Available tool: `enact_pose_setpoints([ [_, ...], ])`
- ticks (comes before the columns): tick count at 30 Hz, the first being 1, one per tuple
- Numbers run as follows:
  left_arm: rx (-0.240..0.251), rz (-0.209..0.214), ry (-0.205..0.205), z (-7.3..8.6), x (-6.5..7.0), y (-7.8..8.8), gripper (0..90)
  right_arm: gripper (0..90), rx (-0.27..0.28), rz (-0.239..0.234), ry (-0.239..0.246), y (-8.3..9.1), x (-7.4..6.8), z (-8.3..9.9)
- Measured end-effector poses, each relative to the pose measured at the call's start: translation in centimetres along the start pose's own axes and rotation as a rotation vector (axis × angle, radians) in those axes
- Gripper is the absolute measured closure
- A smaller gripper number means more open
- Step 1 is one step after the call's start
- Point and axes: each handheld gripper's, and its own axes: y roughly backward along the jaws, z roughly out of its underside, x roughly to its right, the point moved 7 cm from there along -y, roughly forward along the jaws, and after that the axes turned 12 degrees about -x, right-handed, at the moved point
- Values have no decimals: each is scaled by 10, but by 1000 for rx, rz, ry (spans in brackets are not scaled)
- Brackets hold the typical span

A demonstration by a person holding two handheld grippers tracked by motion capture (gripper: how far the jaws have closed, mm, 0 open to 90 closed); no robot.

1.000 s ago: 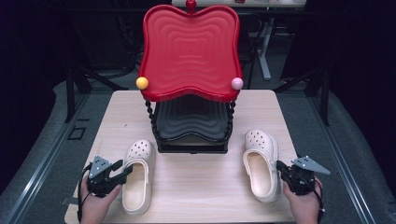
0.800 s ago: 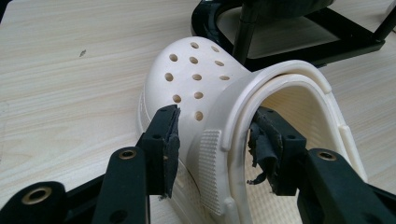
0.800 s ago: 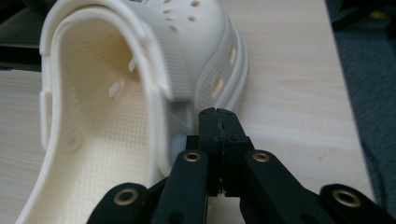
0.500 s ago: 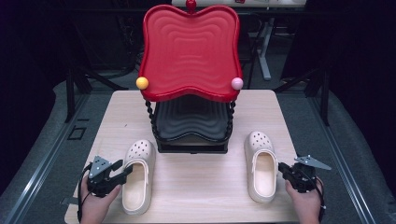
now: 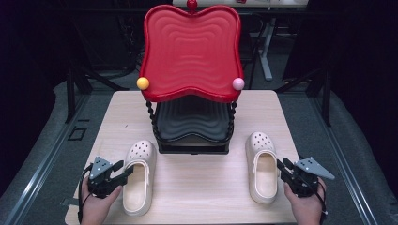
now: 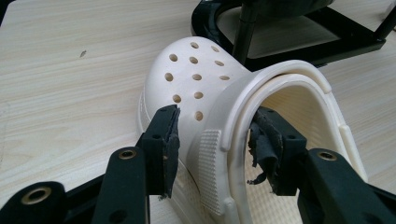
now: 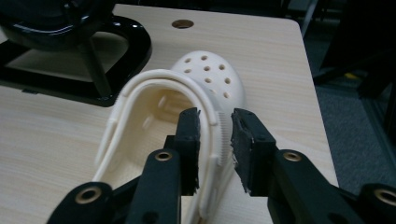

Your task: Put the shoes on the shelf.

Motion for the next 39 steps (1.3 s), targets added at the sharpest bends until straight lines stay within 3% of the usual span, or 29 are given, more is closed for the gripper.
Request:
enact_pose_setpoints([
  [1, 0, 0, 0, 0, 0, 0, 526, 696, 0, 0, 0, 0, 0, 0],
  [2, 0, 1, 1, 0, 0, 0, 526, 685, 1, 29, 50, -2, -5, -1],
  [5, 3, 4, 1, 0, 1, 0, 526, 675, -8, 46, 80, -8, -8, -1],
  [14, 6, 10, 2, -1, 2, 0, 527, 633, -59, 80, 94, -25, -4, 4],
  [21, 3, 11, -5, -1, 3, 0, 526, 726, -90, 133, 116, -35, -2, 4],
  [22, 3, 11, -4, -1, 3, -1, 527, 735, -88, 116, 89, -34, -1, 3],
  [27, 6, 11, -2, -1, 3, 0, 526, 740, -108, 76, 60, -30, -2, 3],
  [39, 6, 11, -1, -1, 2, 1, 527, 741, -115, 42, 95, -22, -25, 3],
])
